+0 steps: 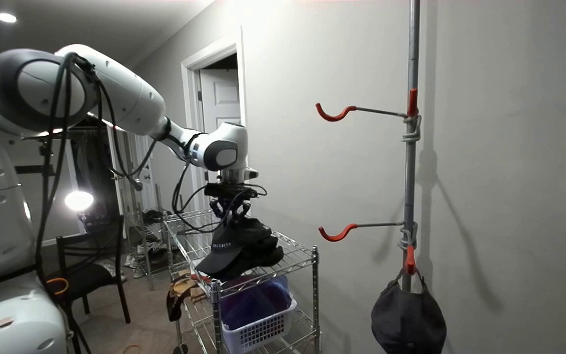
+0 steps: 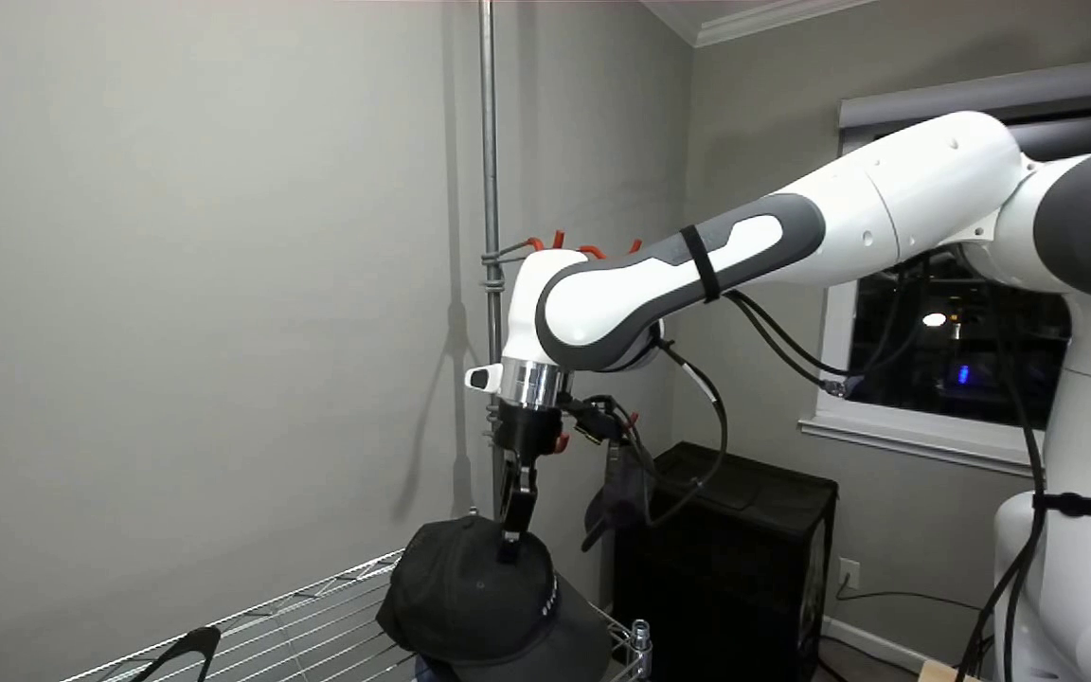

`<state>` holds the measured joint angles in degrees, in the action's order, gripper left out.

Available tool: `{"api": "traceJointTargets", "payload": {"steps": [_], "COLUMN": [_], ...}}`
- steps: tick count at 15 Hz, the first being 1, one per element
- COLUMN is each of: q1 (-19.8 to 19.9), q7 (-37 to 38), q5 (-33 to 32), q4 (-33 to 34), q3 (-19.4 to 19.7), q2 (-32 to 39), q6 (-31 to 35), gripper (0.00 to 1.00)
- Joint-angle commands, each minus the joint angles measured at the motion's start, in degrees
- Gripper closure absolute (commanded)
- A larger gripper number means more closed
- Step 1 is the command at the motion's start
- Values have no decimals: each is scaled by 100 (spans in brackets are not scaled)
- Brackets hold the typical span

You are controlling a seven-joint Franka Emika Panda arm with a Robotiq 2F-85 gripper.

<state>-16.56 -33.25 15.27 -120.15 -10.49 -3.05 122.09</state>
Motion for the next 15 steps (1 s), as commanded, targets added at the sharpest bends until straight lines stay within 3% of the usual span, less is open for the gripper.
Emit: {"api": "traceJointTargets", "payload": {"steps": [1,7,15], "q1": [96,30,130], "q7": [-227,-161,240], "q5": [150,-40,-1521], "q4": [46,-32,-218], "q3": [-48,-98,34], "q2": [-66,-734,-2450], "q6": [-131,-224,-1174], "gripper": [99,97,97]}}
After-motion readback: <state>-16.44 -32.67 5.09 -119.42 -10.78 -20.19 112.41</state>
